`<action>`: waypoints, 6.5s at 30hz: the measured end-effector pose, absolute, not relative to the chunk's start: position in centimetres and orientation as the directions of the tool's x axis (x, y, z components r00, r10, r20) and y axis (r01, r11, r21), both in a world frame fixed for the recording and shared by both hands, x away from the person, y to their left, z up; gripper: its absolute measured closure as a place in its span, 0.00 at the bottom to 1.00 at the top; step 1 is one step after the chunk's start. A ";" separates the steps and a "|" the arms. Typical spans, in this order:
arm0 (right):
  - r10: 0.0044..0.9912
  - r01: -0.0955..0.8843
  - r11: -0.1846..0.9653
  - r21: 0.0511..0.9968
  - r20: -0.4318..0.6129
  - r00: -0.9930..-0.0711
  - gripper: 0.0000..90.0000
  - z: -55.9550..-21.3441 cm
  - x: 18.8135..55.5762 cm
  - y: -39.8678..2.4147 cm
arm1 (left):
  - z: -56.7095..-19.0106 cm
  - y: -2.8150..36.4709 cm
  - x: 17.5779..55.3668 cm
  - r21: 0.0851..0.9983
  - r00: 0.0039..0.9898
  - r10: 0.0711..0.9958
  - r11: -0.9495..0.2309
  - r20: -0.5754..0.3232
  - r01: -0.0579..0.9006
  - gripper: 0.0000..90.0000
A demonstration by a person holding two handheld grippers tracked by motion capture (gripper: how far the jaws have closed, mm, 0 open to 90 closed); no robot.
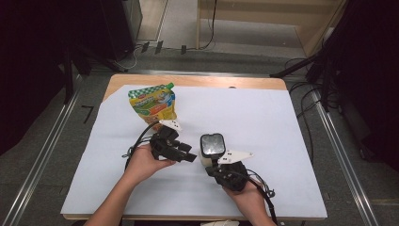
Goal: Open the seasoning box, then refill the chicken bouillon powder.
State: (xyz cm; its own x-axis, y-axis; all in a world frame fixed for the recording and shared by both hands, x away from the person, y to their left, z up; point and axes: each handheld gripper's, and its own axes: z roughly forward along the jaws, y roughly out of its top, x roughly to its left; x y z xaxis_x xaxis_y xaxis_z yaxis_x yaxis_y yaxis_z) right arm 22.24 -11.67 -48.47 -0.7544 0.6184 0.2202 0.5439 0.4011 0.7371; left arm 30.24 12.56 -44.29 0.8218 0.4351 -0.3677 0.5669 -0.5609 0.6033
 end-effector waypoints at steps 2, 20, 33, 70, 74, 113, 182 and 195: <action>0.622 0.548 0.399 0.735 0.222 -0.751 1.00 -48.5 22.3 -11.8 | -44.3 12.6 30.2 0.604 0.821 0.437 -0.559 -0.368 0.568 0.55; 0.661 0.573 0.376 0.728 0.222 -0.717 1.00 -48.3 22.9 -14.5 | -44.3 12.7 30.2 0.605 0.822 0.440 -0.561 -0.361 0.566 0.54; 0.693 0.609 0.345 0.714 0.244 -0.678 1.00 -48.0 23.8 -17.3 | -44.4 12.6 30.2 0.609 0.829 0.434 -0.566 -0.354 0.556 0.52; 0.770 0.651 0.289 0.702 0.234 -0.594 1.00 -47.5 27.8 -22.8 | -45.0 11.1 30.5 0.632 0.829 0.401 -0.537 -0.391 0.558 0.43; 0.772 0.650 0.280 0.706 0.237 -0.590 1.00 -47.3 28.2 -23.0 | -44.7 10.6 30.9 0.649 0.843 0.381 -0.540 -0.380 0.537 0.41; 0.788 0.653 0.281 0.704 0.219 -0.575 1.00 -47.7 29.5 -22.5 | -46.5 4.4 32.6 0.649 0.903 0.350 -0.631 -0.250 0.424 0.21; 0.786 0.648 0.274 0.711 0.222 -0.577 1.00 -47.6 29.3 -22.4 | -39.7 0.5 32.7 0.643 0.932 0.221 -0.676 -0.288 0.360 0.74; 0.783 0.649 0.275 0.709 0.227 -0.579 1.00 -47.5 29.2 -22.4 | -39.1 -1.7 33.4 0.638 0.930 0.184 -0.684 -0.318 0.353 0.79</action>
